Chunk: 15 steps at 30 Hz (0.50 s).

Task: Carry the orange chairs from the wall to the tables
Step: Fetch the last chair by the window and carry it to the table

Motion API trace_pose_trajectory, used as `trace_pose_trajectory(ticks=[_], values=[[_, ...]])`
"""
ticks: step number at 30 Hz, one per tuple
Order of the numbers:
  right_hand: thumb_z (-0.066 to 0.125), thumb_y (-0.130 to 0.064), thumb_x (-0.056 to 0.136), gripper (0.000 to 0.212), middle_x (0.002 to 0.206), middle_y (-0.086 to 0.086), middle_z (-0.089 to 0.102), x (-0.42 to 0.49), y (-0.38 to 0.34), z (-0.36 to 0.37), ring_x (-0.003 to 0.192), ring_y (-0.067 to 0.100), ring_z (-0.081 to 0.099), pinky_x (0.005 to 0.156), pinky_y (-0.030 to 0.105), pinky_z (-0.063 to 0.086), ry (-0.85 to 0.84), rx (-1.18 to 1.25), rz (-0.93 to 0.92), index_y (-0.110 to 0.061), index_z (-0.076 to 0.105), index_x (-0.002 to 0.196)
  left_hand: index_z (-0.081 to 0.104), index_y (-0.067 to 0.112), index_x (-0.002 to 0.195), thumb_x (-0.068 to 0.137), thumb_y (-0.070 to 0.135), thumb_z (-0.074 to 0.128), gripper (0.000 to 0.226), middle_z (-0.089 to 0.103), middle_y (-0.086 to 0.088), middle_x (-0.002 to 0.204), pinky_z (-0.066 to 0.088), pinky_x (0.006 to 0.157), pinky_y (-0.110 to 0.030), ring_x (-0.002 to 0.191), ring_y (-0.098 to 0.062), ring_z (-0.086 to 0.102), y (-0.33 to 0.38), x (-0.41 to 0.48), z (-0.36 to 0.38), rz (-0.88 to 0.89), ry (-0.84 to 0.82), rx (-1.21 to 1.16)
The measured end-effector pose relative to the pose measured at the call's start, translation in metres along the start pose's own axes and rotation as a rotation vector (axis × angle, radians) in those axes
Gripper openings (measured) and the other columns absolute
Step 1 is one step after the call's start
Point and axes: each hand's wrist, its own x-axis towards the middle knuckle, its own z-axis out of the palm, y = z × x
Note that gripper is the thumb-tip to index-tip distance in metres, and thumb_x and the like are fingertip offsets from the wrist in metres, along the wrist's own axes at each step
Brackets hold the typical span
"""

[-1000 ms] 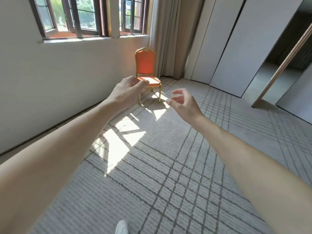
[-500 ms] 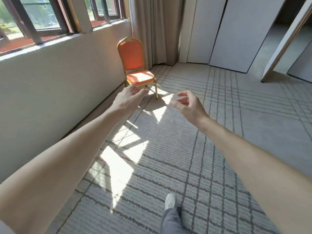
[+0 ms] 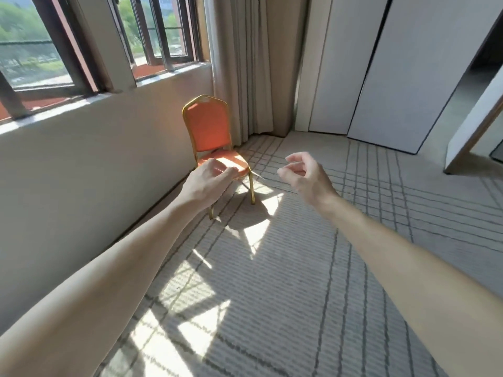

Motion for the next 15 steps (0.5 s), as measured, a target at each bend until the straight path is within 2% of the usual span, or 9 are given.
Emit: trace_pose_trajectory(ticks=[2, 5, 7, 9, 10, 12, 15], values=[[0.066, -0.042, 0.087, 0.038, 0.108, -0.008, 0.064, 0.054, 0.001, 0.006, 0.102, 0.006, 0.058, 0.080, 0.026, 0.048, -0.003, -0.011, -0.021, -0.025, 0.054, 0.119, 0.063, 0.023, 0.111, 0.091, 0.058, 0.052, 0.042, 0.060, 0.006, 0.110, 0.044, 0.083, -0.035, 0.101, -0.015, 0.055, -0.009, 0.044, 0.002, -0.042, 0.011, 0.060], [0.066, -0.041, 0.086, 0.036, 0.111, -0.008, 0.063, 0.125, 0.016, 0.020, 0.106, 0.006, 0.057, 0.084, 0.027, 0.047, -0.016, -0.012, -0.043, -0.025, 0.056, 0.117, 0.062, 0.020, 0.113, 0.094, 0.056, 0.050, 0.042, 0.058, 0.004, 0.108, 0.046, 0.084, -0.037, 0.100, -0.018, 0.056, -0.010, 0.123, 0.009, -0.031, 0.042, 0.043], [0.067, -0.041, 0.086, 0.036, 0.109, -0.007, 0.065, 0.189, 0.021, 0.026, 0.105, 0.007, 0.058, 0.088, 0.031, 0.049, -0.002, 0.001, -0.023, -0.024, 0.058, 0.115, 0.063, 0.018, 0.102, 0.096, 0.054, 0.049, 0.039, 0.061, 0.001, 0.100, 0.049, 0.084, -0.039, 0.095, -0.021, 0.058, -0.014, 0.182, 0.020, -0.017, 0.042, 0.022], [0.068, -0.043, 0.085, 0.036, 0.108, -0.008, 0.065, 0.251, 0.025, 0.028, 0.103, 0.006, 0.058, 0.088, 0.031, 0.049, 0.018, 0.043, 0.000, -0.025, 0.059, 0.116, 0.059, 0.017, 0.086, 0.098, 0.050, 0.048, 0.037, 0.059, 0.002, 0.084, 0.048, 0.074, -0.033, 0.083, -0.019, 0.058, -0.008, 0.246, 0.029, 0.015, 0.030, -0.001], [0.068, -0.043, 0.085, 0.037, 0.108, -0.008, 0.064, 0.266, 0.025, 0.029, 0.102, 0.005, 0.058, 0.087, 0.030, 0.048, 0.008, 0.059, 0.014, -0.026, 0.059, 0.116, 0.057, 0.017, 0.085, 0.098, 0.050, 0.048, 0.037, 0.058, 0.002, 0.081, 0.046, 0.069, -0.031, 0.076, -0.016, 0.056, -0.008, 0.263, 0.031, 0.038, 0.023, -0.018], [0.068, -0.044, 0.085, 0.037, 0.108, -0.008, 0.063, 0.336, 0.030, 0.027, 0.101, 0.005, 0.058, 0.086, 0.029, 0.048, 0.019, 0.054, 0.029, -0.026, 0.059, 0.117, 0.054, 0.017, 0.091, 0.098, 0.050, 0.047, 0.034, 0.057, -0.003, 0.087, 0.045, 0.068, -0.030, 0.070, -0.012, 0.052, 0.000, 0.338, 0.041, 0.077, 0.011, -0.038], [0.069, -0.043, 0.085, 0.040, 0.108, -0.007, 0.063, 0.414, 0.035, 0.019, 0.101, 0.007, 0.059, 0.083, 0.027, 0.047, 0.040, 0.065, 0.060, -0.025, 0.057, 0.119, 0.055, 0.019, 0.098, 0.098, 0.052, 0.048, 0.034, 0.058, -0.003, 0.099, 0.047, 0.081, -0.036, 0.088, -0.021, 0.057, 0.014, 0.423, 0.053, 0.092, -0.008, -0.014]])
